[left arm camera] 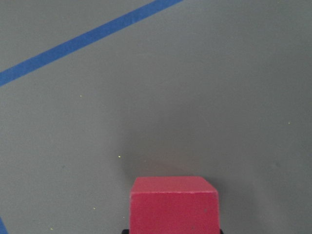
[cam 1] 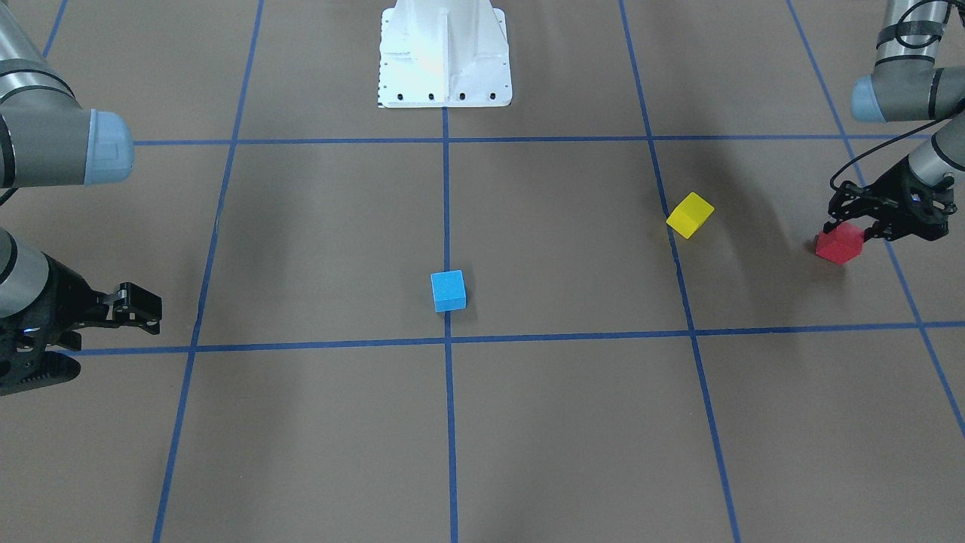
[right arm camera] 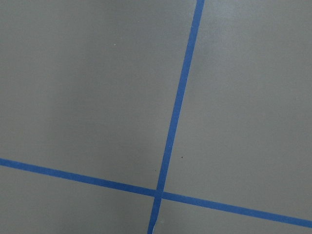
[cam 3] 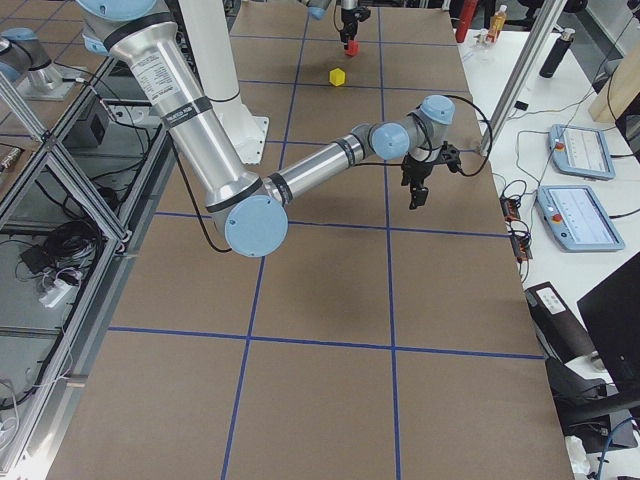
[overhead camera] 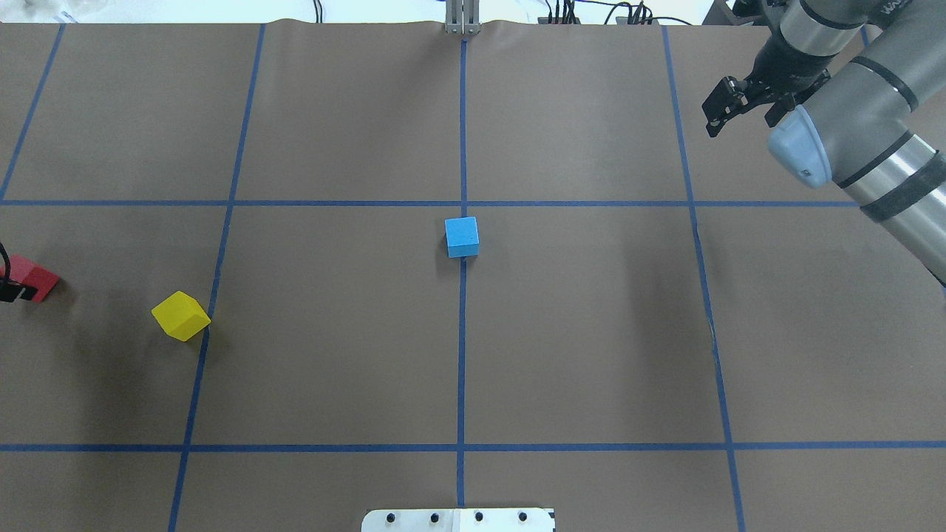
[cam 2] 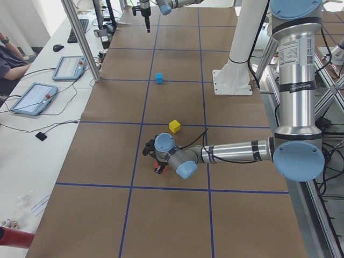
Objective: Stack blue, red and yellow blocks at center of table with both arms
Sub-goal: 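Lift the red cube and carry it above the blue cube, then lower the red cube onto the blue cube and open the left gripper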
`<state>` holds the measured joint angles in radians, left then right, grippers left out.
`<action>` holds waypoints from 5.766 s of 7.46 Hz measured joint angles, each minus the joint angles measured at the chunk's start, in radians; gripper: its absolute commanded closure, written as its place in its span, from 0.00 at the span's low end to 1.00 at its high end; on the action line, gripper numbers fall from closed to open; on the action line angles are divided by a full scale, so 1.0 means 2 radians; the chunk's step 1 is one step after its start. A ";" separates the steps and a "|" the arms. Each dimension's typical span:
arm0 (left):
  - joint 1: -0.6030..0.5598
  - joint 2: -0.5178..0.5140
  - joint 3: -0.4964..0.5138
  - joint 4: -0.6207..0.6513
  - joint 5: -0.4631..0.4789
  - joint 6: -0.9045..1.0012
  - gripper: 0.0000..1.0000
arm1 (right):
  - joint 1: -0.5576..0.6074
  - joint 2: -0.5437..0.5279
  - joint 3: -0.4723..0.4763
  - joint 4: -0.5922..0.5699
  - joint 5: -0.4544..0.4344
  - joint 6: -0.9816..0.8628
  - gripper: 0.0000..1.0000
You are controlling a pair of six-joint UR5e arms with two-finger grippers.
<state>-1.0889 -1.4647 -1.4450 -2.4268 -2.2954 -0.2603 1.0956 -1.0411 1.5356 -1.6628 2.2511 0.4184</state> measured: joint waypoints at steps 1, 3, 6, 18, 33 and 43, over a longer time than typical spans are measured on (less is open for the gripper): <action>-0.001 0.001 -0.010 0.004 -0.006 -0.001 1.00 | 0.000 0.000 0.000 0.000 0.000 0.000 0.01; -0.007 -0.001 -0.057 0.051 -0.039 -0.004 1.00 | 0.001 0.000 0.000 0.000 0.002 -0.001 0.01; -0.017 -0.025 -0.217 0.303 -0.053 -0.004 1.00 | 0.005 -0.001 0.001 0.000 0.003 -0.003 0.01; 0.186 -0.523 -0.046 0.544 0.058 -0.389 1.00 | 0.172 -0.138 -0.008 0.006 0.030 -0.211 0.01; 0.235 -0.587 0.106 0.453 0.129 -0.461 1.00 | 0.202 -0.179 0.002 0.007 0.065 -0.226 0.01; 0.233 -0.585 0.117 0.444 0.130 -0.460 0.00 | 0.204 -0.178 0.005 0.007 0.066 -0.226 0.01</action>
<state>-0.6220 -2.6354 -1.2109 -1.5386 -2.0356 -1.1809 1.5032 -1.3973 1.5455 -1.6490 2.3825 -0.0337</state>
